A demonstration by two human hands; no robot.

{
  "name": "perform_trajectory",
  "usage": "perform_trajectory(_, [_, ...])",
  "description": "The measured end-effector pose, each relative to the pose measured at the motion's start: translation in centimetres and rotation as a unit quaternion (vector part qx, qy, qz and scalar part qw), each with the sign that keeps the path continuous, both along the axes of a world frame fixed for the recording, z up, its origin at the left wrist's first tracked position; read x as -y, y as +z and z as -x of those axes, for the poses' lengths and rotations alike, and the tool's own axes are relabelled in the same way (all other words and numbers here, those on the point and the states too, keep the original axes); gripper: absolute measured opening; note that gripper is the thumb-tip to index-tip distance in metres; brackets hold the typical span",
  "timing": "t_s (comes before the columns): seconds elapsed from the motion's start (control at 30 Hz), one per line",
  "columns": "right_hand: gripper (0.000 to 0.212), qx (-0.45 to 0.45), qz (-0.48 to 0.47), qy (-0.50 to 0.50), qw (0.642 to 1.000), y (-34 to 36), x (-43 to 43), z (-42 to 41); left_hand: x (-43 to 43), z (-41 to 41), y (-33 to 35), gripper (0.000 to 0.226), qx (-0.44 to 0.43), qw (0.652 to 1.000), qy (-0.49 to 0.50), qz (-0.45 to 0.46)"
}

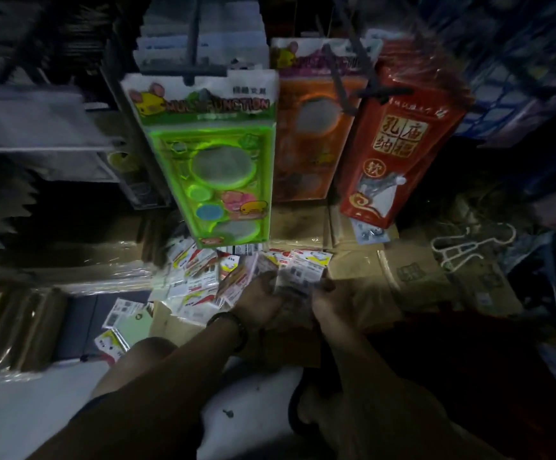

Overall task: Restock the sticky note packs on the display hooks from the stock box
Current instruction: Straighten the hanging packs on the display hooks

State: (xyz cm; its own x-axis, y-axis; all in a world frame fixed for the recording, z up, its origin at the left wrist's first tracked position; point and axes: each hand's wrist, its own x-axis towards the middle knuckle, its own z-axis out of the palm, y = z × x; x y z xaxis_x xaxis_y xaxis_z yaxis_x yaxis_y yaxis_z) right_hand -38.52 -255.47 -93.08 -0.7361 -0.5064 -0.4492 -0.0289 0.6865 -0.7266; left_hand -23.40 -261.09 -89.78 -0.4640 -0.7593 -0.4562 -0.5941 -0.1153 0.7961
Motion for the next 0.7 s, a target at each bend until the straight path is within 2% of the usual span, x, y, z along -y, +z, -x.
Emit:
perform_trajectory(0.07, [0.016, 0.005, 0.01, -0.014, 1.0, -0.4, 0.3, 0.0, 0.5, 1.3, -0.8, 0.015, -0.004, 1.0, 0.013, -0.011])
perform_trajectory(0.13, [0.021, 0.001, -0.004, -0.011, 1.0, -0.7, 0.5, 0.1, 0.5, 2.4, -2.0, 0.009, 0.003, 1.0, 0.027, -0.007])
perform_trajectory(0.17, [0.026, 0.002, -0.012, -0.004, 1.0, -0.7, 0.5, 0.1, 0.3, 2.7, -2.4, 0.013, 0.007, 1.0, 0.025, -0.016])
perform_trajectory(0.27, [0.028, 0.019, -0.03, -0.006, 0.999, -0.3, 0.4, 0.3, 0.0, 3.4, -3.4, 0.051, -0.003, 0.997, 0.069, -0.044])
perform_trajectory(0.37, [0.029, 0.032, -0.04, -0.012, 0.999, -0.2, 0.2, 0.7, -0.1, 3.7, -3.2, 0.062, 0.029, 0.996, 0.089, -0.007])
perform_trajectory(0.53, [0.028, 0.061, -0.009, -0.013, 0.998, 0.4, -0.4, 0.1, -0.4, 3.2, -4.9, 0.057, -0.009, 0.982, 0.175, -0.065])
perform_trajectory(0.63, [0.028, 0.108, 0.024, 0.002, 0.994, 0.3, -1.6, -0.1, -1.0, 2.3, -1.6, 0.032, -0.068, 0.965, 0.197, -0.156])
perform_trajectory(0.7, [0.019, 0.142, 0.048, -0.008, 0.989, 1.4, -2.6, -0.2, -1.6, 1.5, -0.2, 0.025, -0.117, 0.949, 0.197, -0.216])
